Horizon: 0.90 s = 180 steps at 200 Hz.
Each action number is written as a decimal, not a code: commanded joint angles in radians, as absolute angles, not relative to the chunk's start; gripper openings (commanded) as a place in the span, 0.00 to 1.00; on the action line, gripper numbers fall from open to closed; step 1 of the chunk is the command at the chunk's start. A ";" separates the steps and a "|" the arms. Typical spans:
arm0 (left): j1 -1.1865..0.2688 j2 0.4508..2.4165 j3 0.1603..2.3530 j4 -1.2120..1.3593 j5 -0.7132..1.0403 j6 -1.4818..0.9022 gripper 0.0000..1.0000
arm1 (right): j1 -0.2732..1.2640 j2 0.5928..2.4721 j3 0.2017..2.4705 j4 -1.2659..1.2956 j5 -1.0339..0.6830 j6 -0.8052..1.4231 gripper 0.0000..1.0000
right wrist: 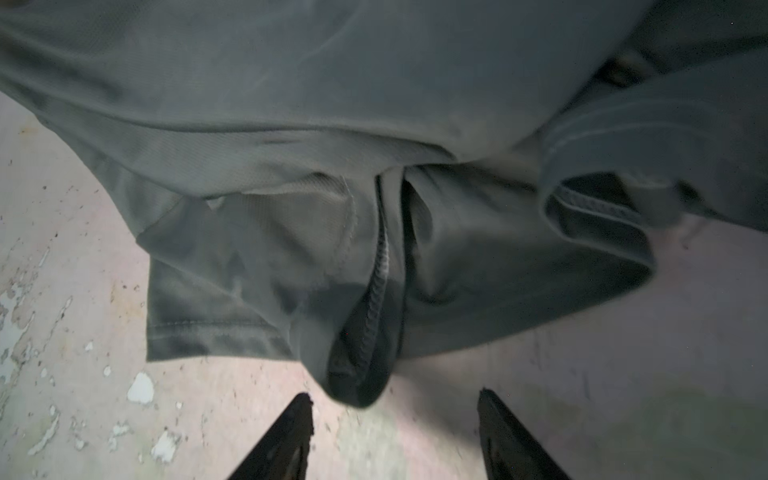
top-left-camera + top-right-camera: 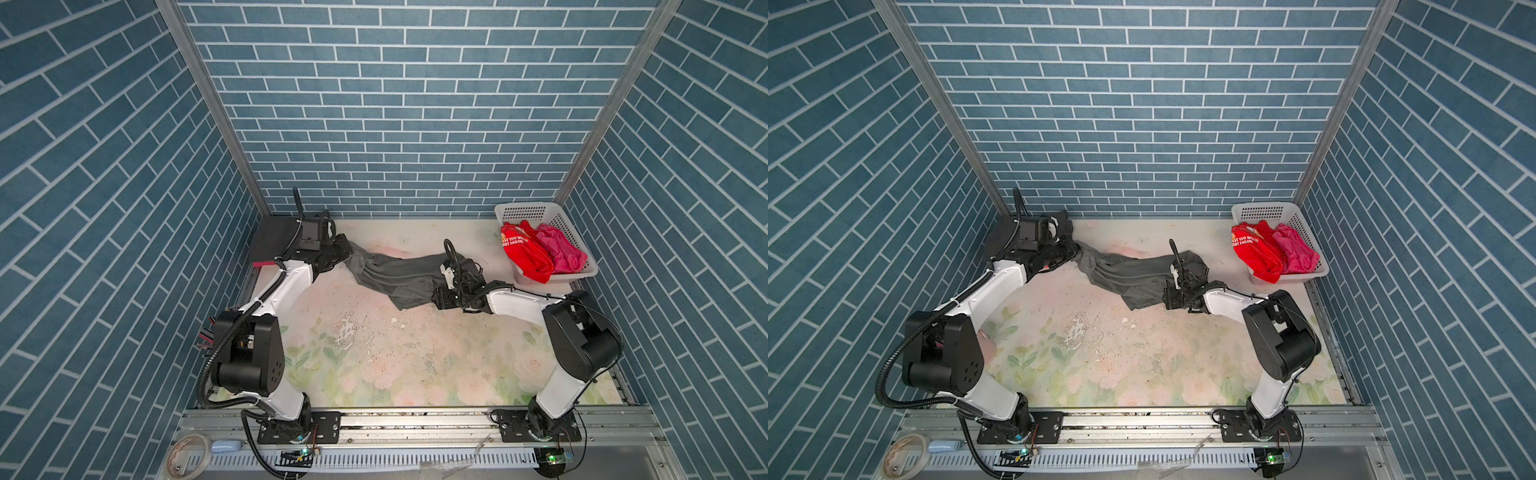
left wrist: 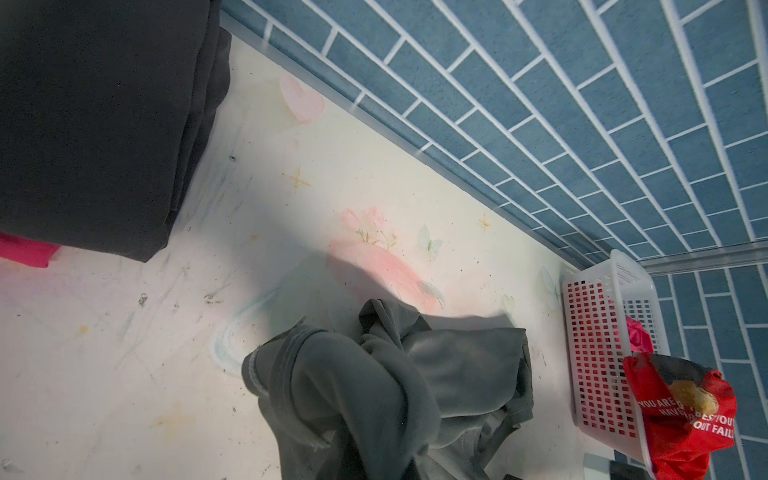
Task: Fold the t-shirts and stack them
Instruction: 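Regrasp the grey t-shirt hem with the right gripper while left holds, then lift and spread the grey t-shirt between both grippers, lower it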
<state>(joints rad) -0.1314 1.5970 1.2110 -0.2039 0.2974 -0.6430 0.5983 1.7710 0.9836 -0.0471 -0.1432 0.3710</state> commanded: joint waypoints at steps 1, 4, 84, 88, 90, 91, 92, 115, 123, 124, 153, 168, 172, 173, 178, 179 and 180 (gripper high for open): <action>-0.132 1.579 1.217 -0.184 0.301 -0.649 0.00 | 0.634 1.823 1.055 -0.008 -0.177 0.413 0.60; -0.133 1.579 1.218 -0.185 0.301 -0.650 0.00 | 0.637 1.832 1.058 -0.008 -0.178 0.414 0.59; -0.129 1.588 1.237 -0.186 0.318 -0.655 0.00 | 0.646 1.736 1.119 -0.137 -0.088 0.362 0.00; -0.127 1.587 1.240 -0.189 0.318 -0.654 0.00 | 0.646 1.713 1.124 -0.152 -0.086 0.355 0.00; -0.126 1.586 1.242 -0.189 0.320 -0.652 0.00 | 0.645 1.697 1.126 -0.162 -0.084 0.349 0.00; -0.125 1.585 1.242 -0.190 0.320 -0.653 0.00 | 0.646 1.689 1.128 -0.166 -0.083 0.347 0.00; -0.125 1.586 1.243 -0.191 0.320 -0.653 0.00 | 0.645 1.681 1.129 -0.171 -0.082 0.344 0.00; -0.099 1.563 1.271 -0.217 0.323 -0.651 0.00 | 0.646 1.459 1.161 -0.272 -0.037 0.299 0.00; -0.088 1.549 1.283 -0.223 0.326 -0.654 0.00 | 0.644 1.381 1.174 -0.297 -0.001 0.280 0.00; -0.088 1.548 1.284 -0.224 0.326 -0.655 0.00 | 0.644 1.373 1.175 -0.299 0.003 0.276 0.00; -0.058 1.501 1.335 -0.221 0.376 -0.692 0.00 | 0.590 1.218 1.279 -0.416 0.031 0.219 0.00; -0.058 1.482 1.364 -0.207 0.399 -0.715 0.00 | 0.555 1.204 1.316 -0.441 0.009 0.205 0.00; -0.058 1.478 1.369 -0.204 0.400 -0.720 0.00 | 0.544 1.205 1.323 -0.442 0.003 0.203 0.00; -0.058 1.478 1.370 -0.203 0.400 -0.720 0.00 | 0.541 1.204 1.323 -0.442 0.002 0.202 0.00; -0.057 1.475 1.375 -0.198 0.397 -0.722 0.00 | 0.528 1.208 1.322 -0.438 -0.008 0.203 0.00; -0.058 1.475 1.376 -0.198 0.395 -0.722 0.00 | 0.524 1.209 1.322 -0.437 -0.011 0.203 0.00; -0.058 1.474 1.377 -0.197 0.392 -0.721 0.00 | 0.521 1.210 1.322 -0.436 -0.015 0.203 0.00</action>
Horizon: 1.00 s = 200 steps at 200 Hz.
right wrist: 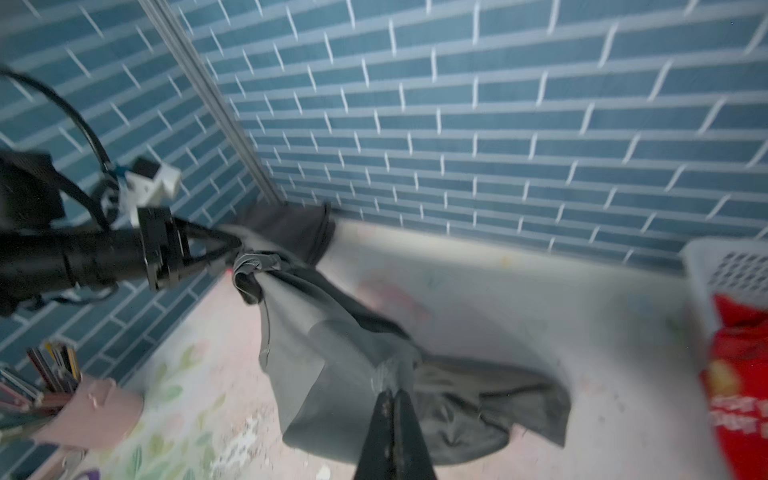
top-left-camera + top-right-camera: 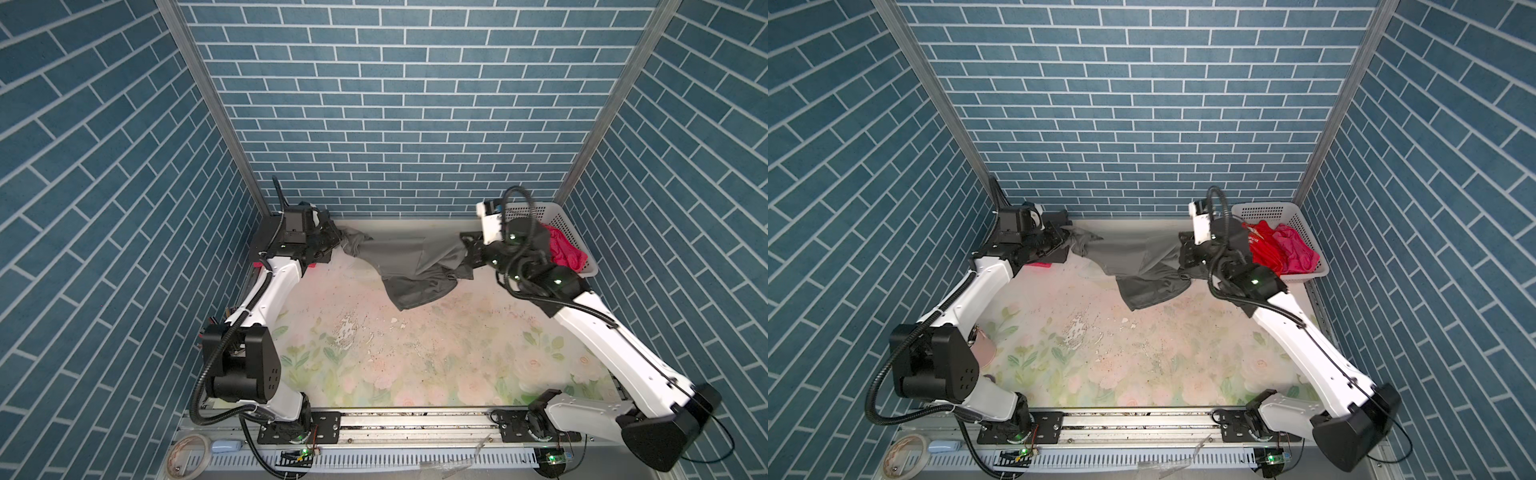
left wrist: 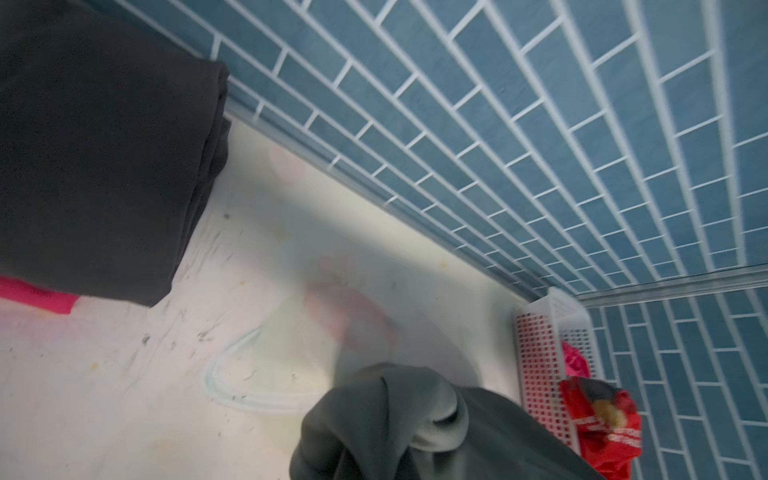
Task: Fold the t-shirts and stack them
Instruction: 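Lift and spread the grey t-shirt between both grippers, lower it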
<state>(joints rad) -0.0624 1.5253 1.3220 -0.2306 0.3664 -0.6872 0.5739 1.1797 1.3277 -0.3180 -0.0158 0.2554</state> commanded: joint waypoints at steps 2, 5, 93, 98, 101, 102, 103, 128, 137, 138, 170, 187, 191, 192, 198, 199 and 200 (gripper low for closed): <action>-0.058 1.475 1.379 -0.197 0.388 -0.721 0.00 | 0.515 1.211 1.320 -0.435 -0.021 0.204 0.00; -0.058 1.477 1.381 -0.199 0.377 -0.716 0.00 | 0.508 1.215 1.317 -0.430 -0.029 0.206 0.00; -0.036 1.702 1.254 -0.085 0.344 -0.747 0.00 | 0.465 1.445 1.085 -0.291 -0.286 0.277 0.00; -0.037 1.709 1.238 -0.068 0.342 -0.755 0.00 | 0.466 1.450 1.074 -0.292 -0.294 0.281 0.00; -0.037 1.711 1.233 -0.059 0.340 -0.760 0.00 | 0.466 1.453 1.061 -0.288 -0.298 0.284 0.00; -0.037 1.711 1.229 -0.056 0.339 -0.761 0.00 | 0.466 1.453 1.057 -0.287 -0.298 0.285 0.00; -0.037 1.712 1.227 -0.053 0.338 -0.763 0.00 | 0.466 1.453 1.055 -0.285 -0.299 0.286 0.00; -0.035 1.751 1.197 0.002 0.315 -0.786 0.00 | 0.474 1.460 0.945 -0.213 -0.329 0.316 0.00; -0.036 1.779 1.205 0.010 0.312 -0.795 0.00 | 0.482 1.478 0.923 -0.196 -0.338 0.323 0.00; -0.036 1.782 1.207 0.011 0.313 -0.795 0.00 | 0.483 1.480 0.922 -0.195 -0.338 0.323 0.00; -0.036 1.882 1.296 0.000 0.280 -0.786 0.00 | 0.536 1.583 0.942 -0.163 -0.345 0.325 0.01; -0.037 1.949 1.365 -0.036 0.250 -0.768 0.00 | 0.543 1.654 0.985 -0.152 -0.365 0.324 0.10; -0.038 1.964 1.381 -0.044 0.243 -0.762 0.00 | 0.543 1.672 0.998 -0.152 -0.363 0.321 0.10; -0.039 1.969 1.385 -0.047 0.241 -0.760 0.00 | 0.543 1.677 1.001 -0.152 -0.363 0.320 0.10; -0.038 1.989 1.408 -0.058 0.232 -0.751 0.00 | 0.542 1.704 1.028 -0.152 -0.357 0.316 0.11; -0.040 1.993 1.414 -0.060 0.230 -0.749 0.00 | 0.542 1.707 1.031 -0.152 -0.356 0.315 0.11; -0.041 1.997 1.419 -0.062 0.229 -0.748 0.00 | 0.542 1.713 1.034 -0.154 -0.355 0.315 0.11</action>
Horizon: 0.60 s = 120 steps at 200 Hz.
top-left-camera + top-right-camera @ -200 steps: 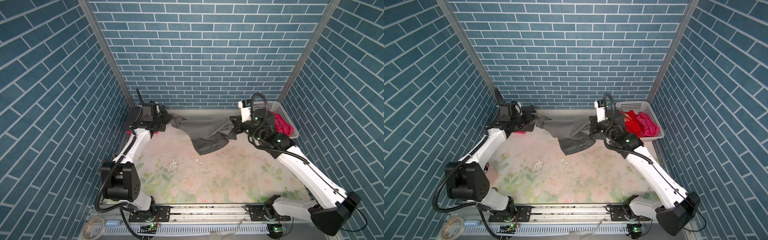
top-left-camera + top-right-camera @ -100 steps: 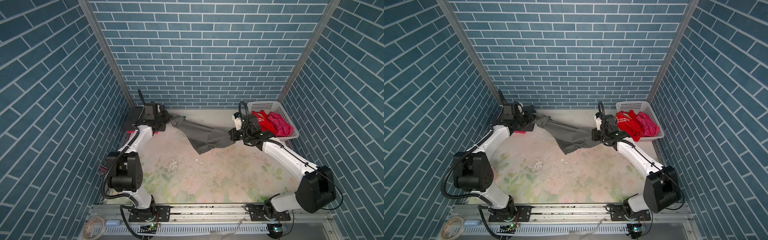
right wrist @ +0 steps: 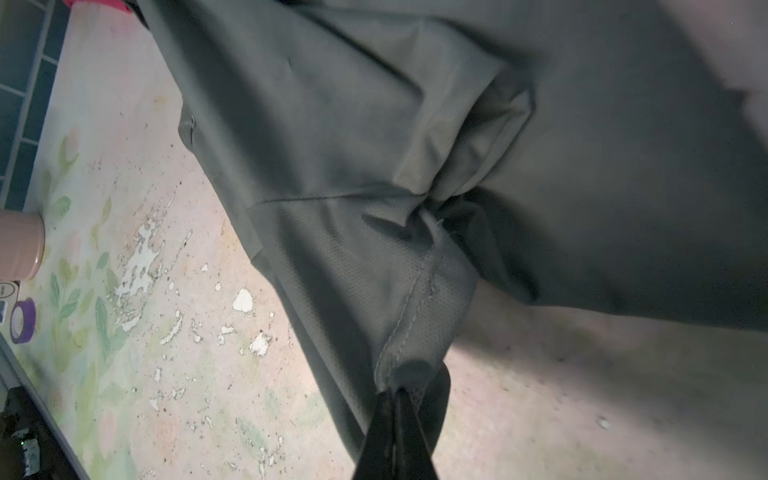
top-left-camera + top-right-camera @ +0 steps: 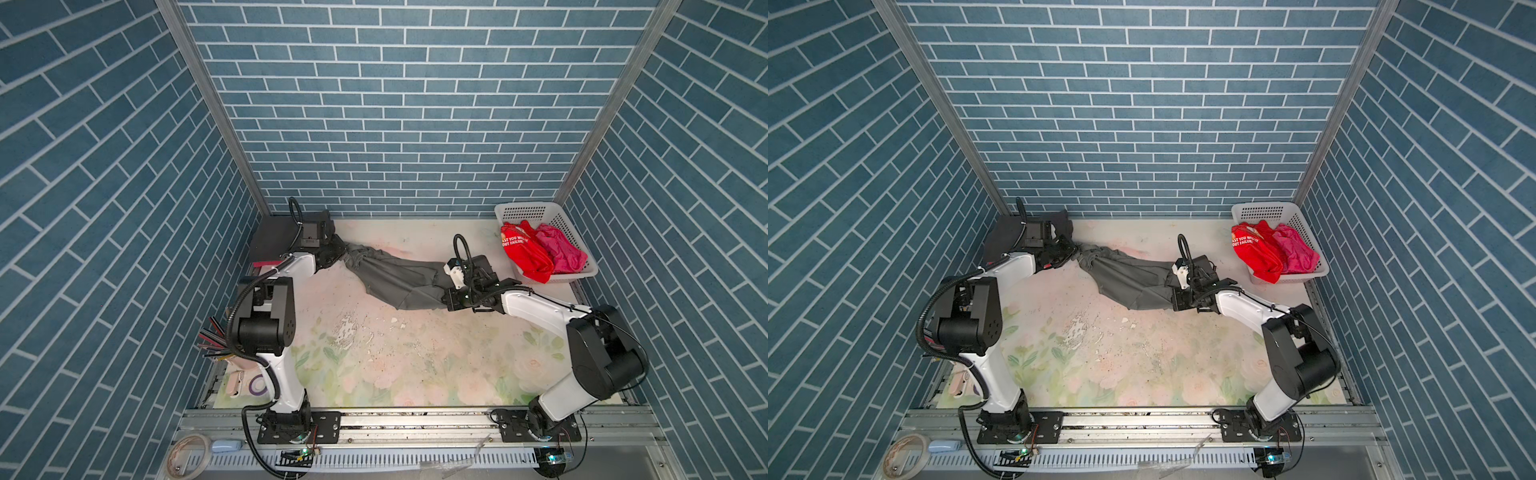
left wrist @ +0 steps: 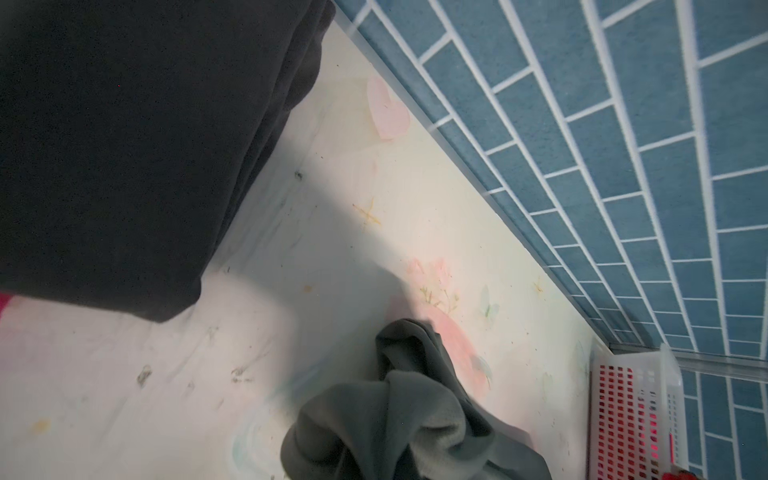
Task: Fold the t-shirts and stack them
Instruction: 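Lift and spread the grey t-shirt between both grippers, lower it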
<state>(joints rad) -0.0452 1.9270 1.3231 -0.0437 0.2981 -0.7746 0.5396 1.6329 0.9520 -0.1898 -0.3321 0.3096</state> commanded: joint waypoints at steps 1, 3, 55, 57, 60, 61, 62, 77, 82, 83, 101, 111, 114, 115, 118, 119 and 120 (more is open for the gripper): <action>-0.040 2.000 1.421 -0.063 0.228 -0.748 0.00 | 0.541 1.718 1.041 -0.154 -0.353 0.314 0.11; -0.041 2.006 1.429 -0.067 0.228 -0.745 0.00 | 0.541 1.726 1.049 -0.156 -0.348 0.310 0.11; -0.041 2.121 1.562 -0.098 0.206 -0.723 0.00 | 0.499 1.937 1.344 -0.221 -0.312 0.281 0.08; -0.041 2.129 1.572 -0.109 0.211 -0.721 0.00 | 0.497 1.944 1.355 -0.227 -0.310 0.281 0.08; -0.039 2.139 1.586 -0.124 0.221 -0.719 0.00 | 0.494 1.956 1.367 -0.237 -0.306 0.279 0.08; -0.040 2.141 1.594 -0.130 0.222 -0.718 0.00 | 0.492 1.961 1.372 -0.240 -0.306 0.278 0.08; -0.042 2.144 1.598 -0.135 0.225 -0.718 0.00 | 0.492 1.964 1.380 -0.243 -0.305 0.279 0.08; -0.047 2.146 1.615 -0.163 0.254 -0.712 0.21 | 0.488 1.989 1.413 -0.265 -0.298 0.267 0.16; -0.048 2.133 1.603 -0.160 0.255 -0.714 0.32 | 0.488 1.989 1.412 -0.267 -0.294 0.265 0.20; -0.049 2.130 1.599 -0.159 0.255 -0.714 0.36 | 0.488 1.988 1.411 -0.267 -0.293 0.265 0.21; -0.064 2.081 1.581 -0.188 0.254 -0.714 0.86 | 0.488 1.963 1.394 -0.274 -0.277 0.259 0.36; -0.074 2.050 1.573 -0.210 0.247 -0.707 0.88 | 0.489 1.934 1.371 -0.275 -0.261 0.257 0.46; -0.080 2.039 1.570 -0.215 0.241 -0.705 0.88 | 0.489 1.922 1.362 -0.274 -0.255 0.258 0.48; -0.080 2.036 1.570 -0.216 0.240 -0.704 0.88 | 0.490 1.920 1.359 -0.273 -0.254 0.258 0.49; -0.084 2.025 1.566 -0.222 0.235 -0.702 0.88 | 0.491 1.908 1.349 -0.272 -0.246 0.259 0.52; -0.086 2.020 1.564 -0.224 0.232 -0.701 0.88 | 0.492 1.903 1.344 -0.272 -0.245 0.259 0.53; -0.088 2.016 1.564 -0.226 0.230 -0.701 0.88 | 0.492 1.898 1.340 -0.272 -0.242 0.259 0.53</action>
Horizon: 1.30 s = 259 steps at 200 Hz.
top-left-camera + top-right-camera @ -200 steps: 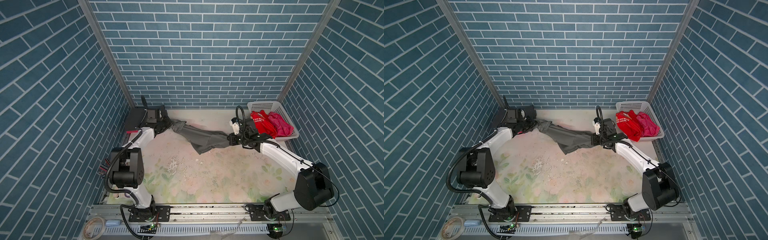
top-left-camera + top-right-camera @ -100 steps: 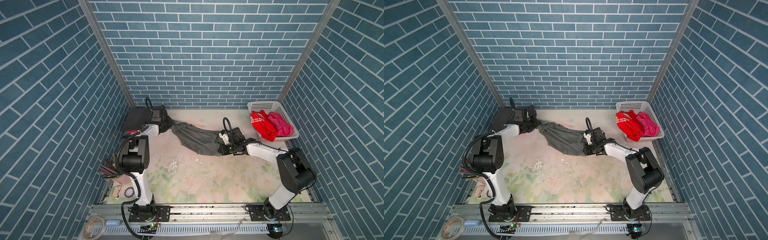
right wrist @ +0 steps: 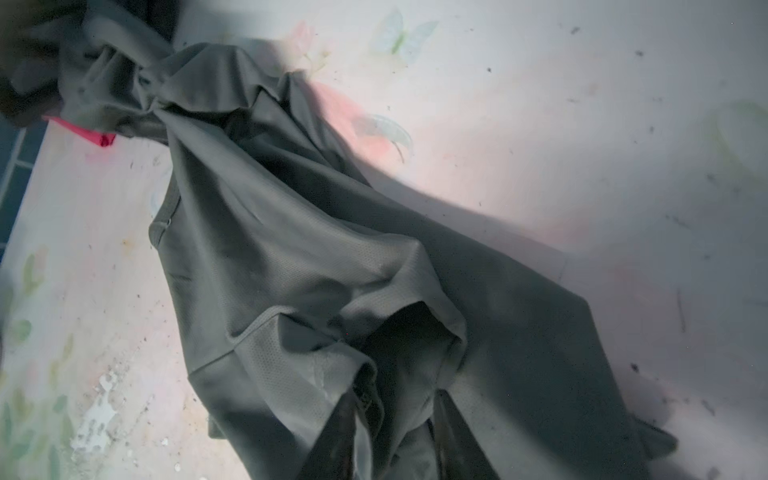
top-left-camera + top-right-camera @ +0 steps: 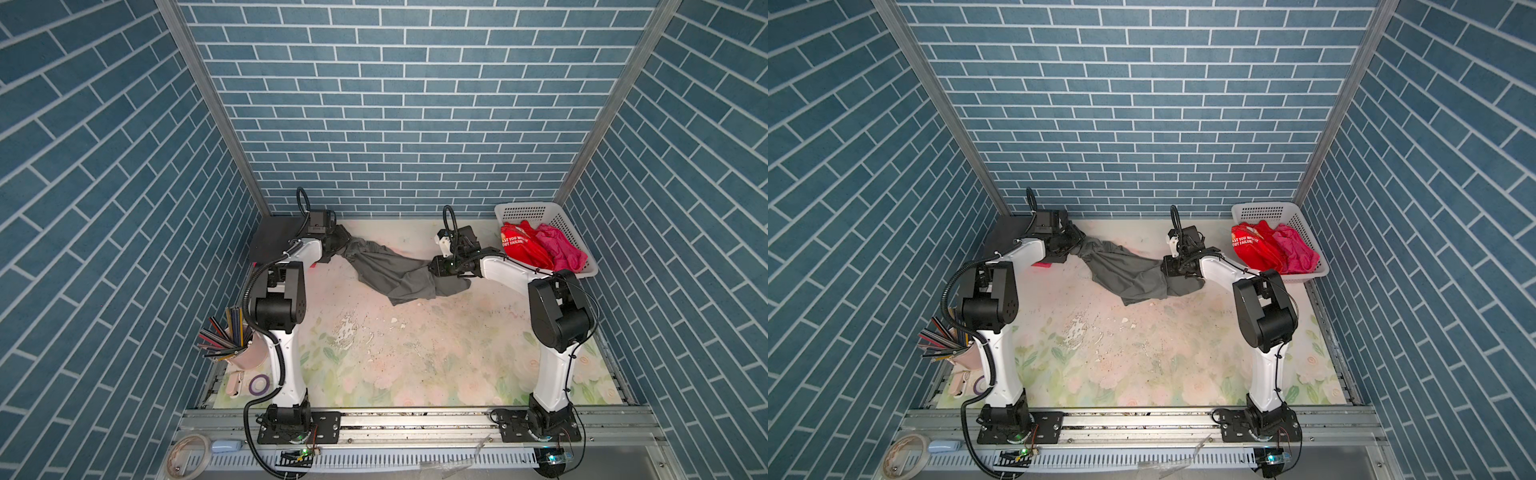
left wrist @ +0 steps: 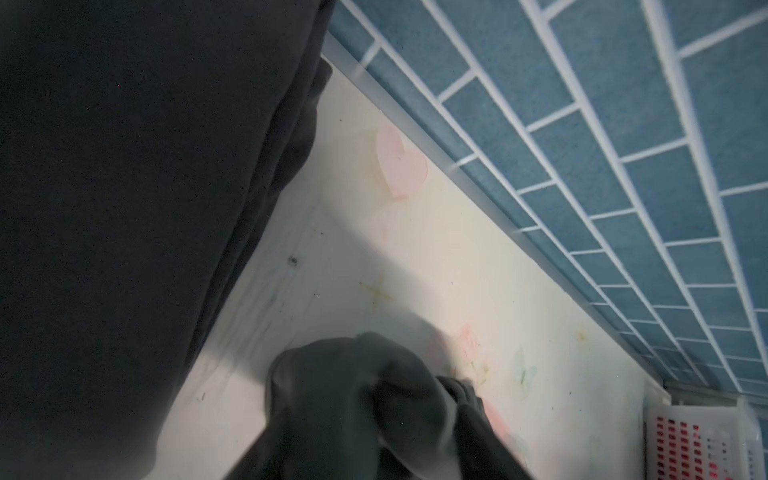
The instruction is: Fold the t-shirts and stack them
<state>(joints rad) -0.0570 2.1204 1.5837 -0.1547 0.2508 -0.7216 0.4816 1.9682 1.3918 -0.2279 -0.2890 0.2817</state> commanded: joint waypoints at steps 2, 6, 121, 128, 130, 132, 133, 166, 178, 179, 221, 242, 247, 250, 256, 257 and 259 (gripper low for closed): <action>-0.090 2.008 1.559 -0.229 0.226 -0.700 0.88 | 0.493 1.890 1.336 -0.272 -0.236 0.259 0.54; -0.096 1.991 1.551 -0.235 0.223 -0.700 0.88 | 0.497 1.874 1.323 -0.273 -0.227 0.259 0.57; -0.290 1.563 1.134 -0.205 0.171 -0.649 0.88 | 0.610 1.732 0.996 -0.081 -0.184 0.362 0.85; -0.303 1.570 1.122 -0.211 0.175 -0.650 0.88 | 0.612 1.746 0.997 -0.060 -0.200 0.374 0.85; -0.305 1.572 1.117 -0.210 0.180 -0.652 0.88 | 0.612 1.750 0.997 -0.053 -0.205 0.378 0.85; -0.307 1.575 1.113 -0.209 0.185 -0.653 0.88 | 0.612 1.755 0.998 -0.045 -0.210 0.381 0.85; -0.308 1.577 1.110 -0.208 0.188 -0.654 0.88 | 0.611 1.756 0.998 -0.041 -0.214 0.383 0.85; -0.310 1.612 1.043 -0.170 0.252 -0.679 0.88 | 0.614 1.841 1.034 0.027 -0.252 0.423 0.74; -0.311 1.615 1.024 -0.150 0.249 -0.688 0.88 | 0.616 1.869 1.063 0.027 -0.248 0.420 0.55; -0.311 1.616 1.024 -0.149 0.249 -0.688 0.88 | 0.617 1.871 1.064 0.027 -0.248 0.420 0.53; -0.309 1.682 1.020 -0.129 0.231 -0.714 0.88 | 0.617 1.808 1.132 -0.022 -0.235 0.396 0.00; -0.311 1.732 0.986 -0.038 0.304 -0.782 0.85 | 0.616 1.754 1.146 -0.054 -0.224 0.387 0.00; -0.313 1.745 0.977 -0.017 0.321 -0.802 0.85 | 0.616 1.745 1.149 -0.061 -0.223 0.387 0.00; -0.314 1.752 0.973 -0.001 0.332 -0.815 0.84 | 0.615 1.742 1.151 -0.064 -0.222 0.386 0.00; -0.318 1.764 0.958 0.032 0.355 -0.838 0.83 | 0.616 1.738 1.154 -0.071 -0.225 0.387 0.00; -0.320 1.766 0.957 0.038 0.358 -0.845 0.82 | 0.616 1.737 1.155 -0.072 -0.224 0.386 0.00; -0.323 1.769 0.952 0.051 0.366 -0.851 0.82 | 0.617 1.735 1.155 -0.073 -0.225 0.386 0.00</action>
